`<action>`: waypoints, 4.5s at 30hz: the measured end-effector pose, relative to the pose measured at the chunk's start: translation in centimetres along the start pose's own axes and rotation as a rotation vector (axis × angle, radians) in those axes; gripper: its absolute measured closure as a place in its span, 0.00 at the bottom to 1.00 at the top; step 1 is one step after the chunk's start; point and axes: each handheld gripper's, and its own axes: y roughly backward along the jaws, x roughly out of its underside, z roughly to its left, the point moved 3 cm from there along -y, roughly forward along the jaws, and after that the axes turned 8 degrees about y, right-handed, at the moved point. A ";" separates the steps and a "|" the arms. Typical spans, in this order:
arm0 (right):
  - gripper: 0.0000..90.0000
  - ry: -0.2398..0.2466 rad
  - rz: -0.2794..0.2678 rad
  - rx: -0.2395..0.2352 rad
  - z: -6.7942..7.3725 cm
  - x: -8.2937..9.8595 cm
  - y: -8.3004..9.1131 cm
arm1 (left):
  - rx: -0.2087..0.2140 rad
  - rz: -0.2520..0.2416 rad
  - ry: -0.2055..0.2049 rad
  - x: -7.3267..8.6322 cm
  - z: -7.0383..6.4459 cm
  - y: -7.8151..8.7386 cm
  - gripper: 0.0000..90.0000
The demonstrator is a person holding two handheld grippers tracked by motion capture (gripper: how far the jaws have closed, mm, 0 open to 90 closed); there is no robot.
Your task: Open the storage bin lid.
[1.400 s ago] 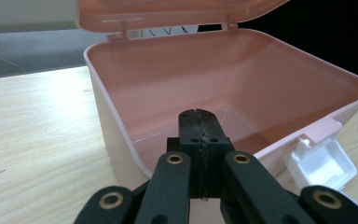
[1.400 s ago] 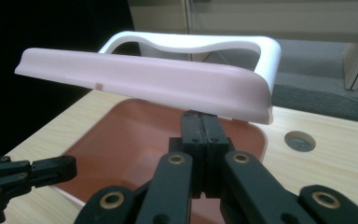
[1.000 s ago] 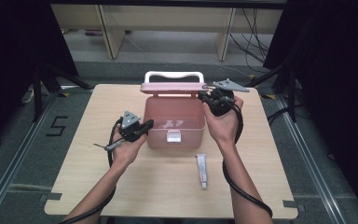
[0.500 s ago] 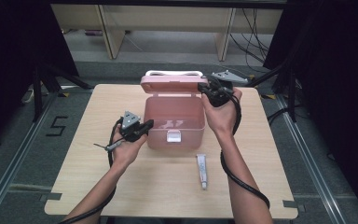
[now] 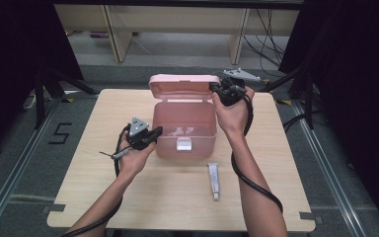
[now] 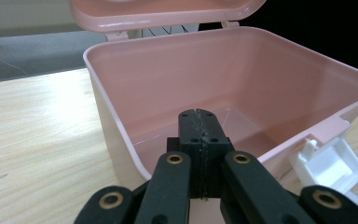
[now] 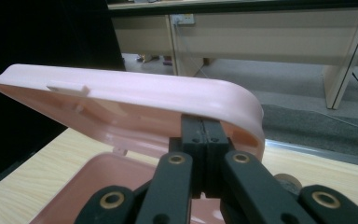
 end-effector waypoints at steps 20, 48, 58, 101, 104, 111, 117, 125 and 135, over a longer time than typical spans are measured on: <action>1.00 -0.004 0.002 0.029 -0.8 -1.3 -1.8 | -0.001 0.006 -0.013 0.0 0.1 -0.1 1.00; 1.00 -0.009 -0.021 0.054 -1.5 -2.1 -3.4 | -0.003 0.008 -0.025 0.0 0.1 -0.2 1.00; 1.00 0.001 -0.031 0.064 -1.8 -2.2 -4.0 | -0.004 0.006 -0.024 0.0 0.1 -0.3 1.00; 1.00 -0.016 -0.016 0.106 -3.7 -2.3 -7.1 | -0.002 0.002 -0.024 0.0 0.1 -0.4 1.00; 1.00 -0.022 -0.014 0.112 -3.7 -2.3 -7.3 | -0.001 0.002 -0.023 0.0 0.1 -0.4 1.00; 1.00 -0.001 -0.004 0.117 -4.0 -2.5 -7.8 | -0.001 0.002 -0.023 0.0 0.1 -0.4 1.00; 0.98 0.004 0.007 0.113 -4.2 -2.2 -8.4 | -0.001 0.004 -0.025 0.0 0.1 -0.4 1.00; 1.00 -0.016 0.009 0.118 -4.2 -2.0 -8.7 | -0.001 0.003 -0.024 0.0 0.1 -0.5 1.00; 1.00 -0.008 0.020 0.127 -4.8 -1.9 -9.4 | -0.005 0.012 -0.029 0.0 0.1 -0.6 1.00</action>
